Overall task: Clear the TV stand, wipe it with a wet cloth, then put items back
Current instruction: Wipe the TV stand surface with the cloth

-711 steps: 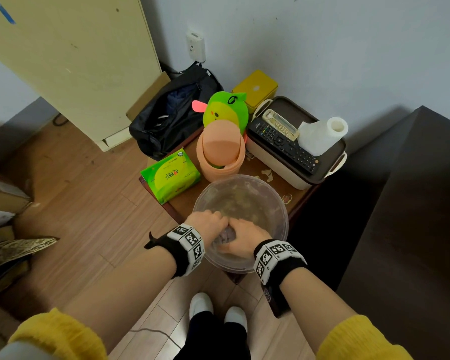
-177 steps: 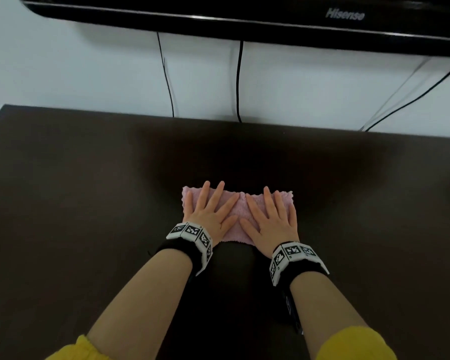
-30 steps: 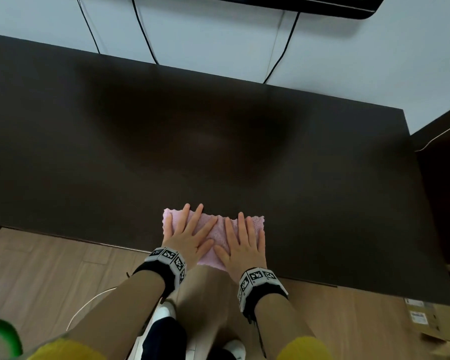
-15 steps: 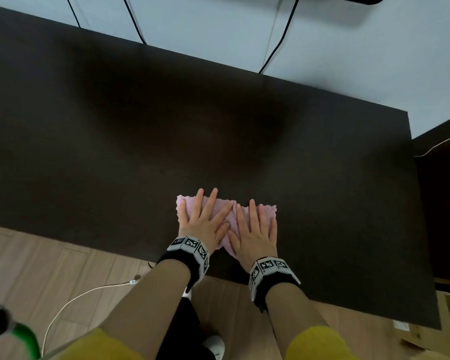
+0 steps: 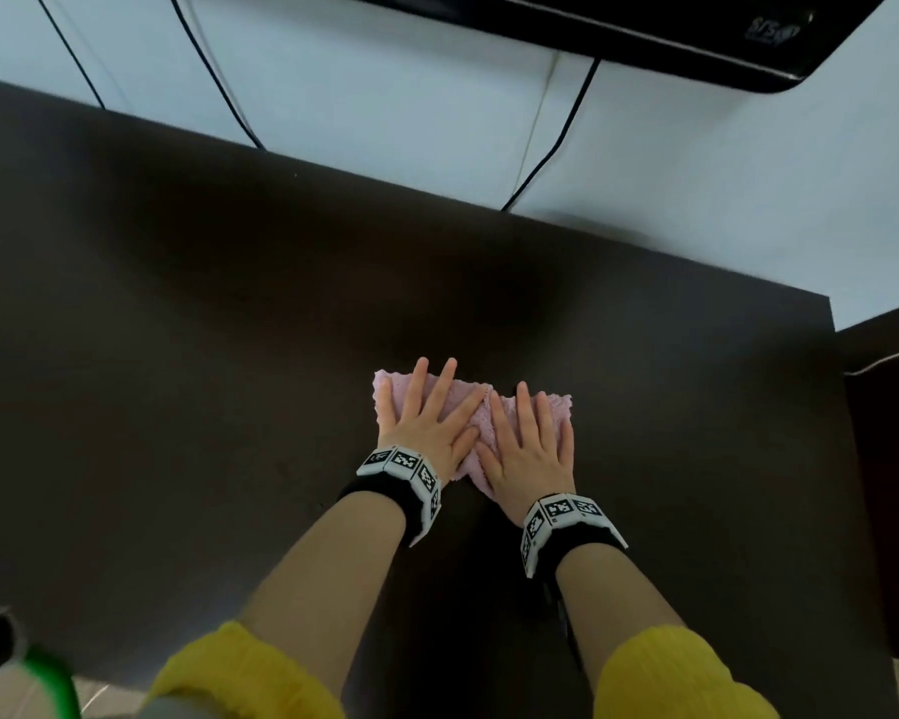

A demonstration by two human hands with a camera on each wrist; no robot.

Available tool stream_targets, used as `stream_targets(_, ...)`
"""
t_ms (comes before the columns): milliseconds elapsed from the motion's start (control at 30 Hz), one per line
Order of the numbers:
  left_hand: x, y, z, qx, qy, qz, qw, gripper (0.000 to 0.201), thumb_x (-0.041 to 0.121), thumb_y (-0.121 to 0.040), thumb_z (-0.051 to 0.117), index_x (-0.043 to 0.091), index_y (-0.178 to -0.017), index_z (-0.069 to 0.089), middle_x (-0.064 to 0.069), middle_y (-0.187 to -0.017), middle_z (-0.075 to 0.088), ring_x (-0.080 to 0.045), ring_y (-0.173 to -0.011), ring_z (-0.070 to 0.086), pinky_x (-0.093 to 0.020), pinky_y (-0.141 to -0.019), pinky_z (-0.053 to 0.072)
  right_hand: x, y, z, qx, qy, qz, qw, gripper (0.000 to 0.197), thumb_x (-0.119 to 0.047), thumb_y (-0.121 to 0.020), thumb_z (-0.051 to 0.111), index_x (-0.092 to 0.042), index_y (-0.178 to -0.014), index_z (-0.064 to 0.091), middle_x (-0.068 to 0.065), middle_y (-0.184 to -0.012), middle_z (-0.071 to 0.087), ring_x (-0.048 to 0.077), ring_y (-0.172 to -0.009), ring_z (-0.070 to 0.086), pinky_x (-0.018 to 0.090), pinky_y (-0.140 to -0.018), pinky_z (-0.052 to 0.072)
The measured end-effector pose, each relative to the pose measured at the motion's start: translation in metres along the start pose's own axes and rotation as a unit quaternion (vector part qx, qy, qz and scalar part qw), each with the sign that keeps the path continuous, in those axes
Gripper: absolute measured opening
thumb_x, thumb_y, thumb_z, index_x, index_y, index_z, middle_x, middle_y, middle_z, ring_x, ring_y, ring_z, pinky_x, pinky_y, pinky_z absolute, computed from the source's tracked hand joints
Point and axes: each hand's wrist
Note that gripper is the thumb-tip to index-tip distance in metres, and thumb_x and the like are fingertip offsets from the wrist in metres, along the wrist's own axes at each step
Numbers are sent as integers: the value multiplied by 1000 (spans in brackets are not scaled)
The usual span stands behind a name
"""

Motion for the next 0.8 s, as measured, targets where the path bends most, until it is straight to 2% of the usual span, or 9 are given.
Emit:
stream_targets(167,-3,-63,-37,-2,-2,21,1000,55,55,-96,8,45,-144,-17,2,-156,-26,-31,-142,-25,-62,-108,-18,20,-58,-35,1,2,11,1000,69,-61,-73,-18,-34,-134,-34,2,-156,-25,23,-144,-22,48,-117,-8)
stream_targets(300,-3,-108,-54,19,-8,28,999,55,56,-96,8,45,-144,-15,2,-157,-24,-31,-143,-23,-61,-110,-13,36,-97,-57,11,2,21,1000,65,-59,-89,3,-36,-141,-27,1,-157,-23,23,-145,-20,48,-116,-9)
stream_targets(400,-1,-135,-67,35,-5,29,999,55,56,-96,10,46,-145,-13,2,-157,-23,-31,-144,-21,-61,-111,-11,47,-122,-71,25,-6,24,999,63,-56,-95,13,-37,-146,-20,0,-157,-22,23,-145,-19,47,-116,-10)
stream_targets(633,8,-186,-89,82,-23,8,996,56,56,-96,12,45,-146,-9,0,-159,-17,-32,-145,-15,-62,-112,-3,81,-178,-99,42,-13,10,999,63,-62,-93,18,-45,-146,-12,-5,-158,-18,20,-145,-17,48,-116,-9)
stream_targets(800,19,-211,-92,119,-18,-19,993,53,53,-97,9,46,-146,-7,1,-160,-11,-30,-146,-12,-62,-112,-4,104,-206,-114,56,-18,-14,998,63,-66,-91,21,-48,-145,-6,-5,-159,-15,20,-146,-15,48,-116,-9)
Point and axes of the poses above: each hand's wrist, its own y-axis away from the middle knuckle, its own z-axis out of the palm, x = y × z
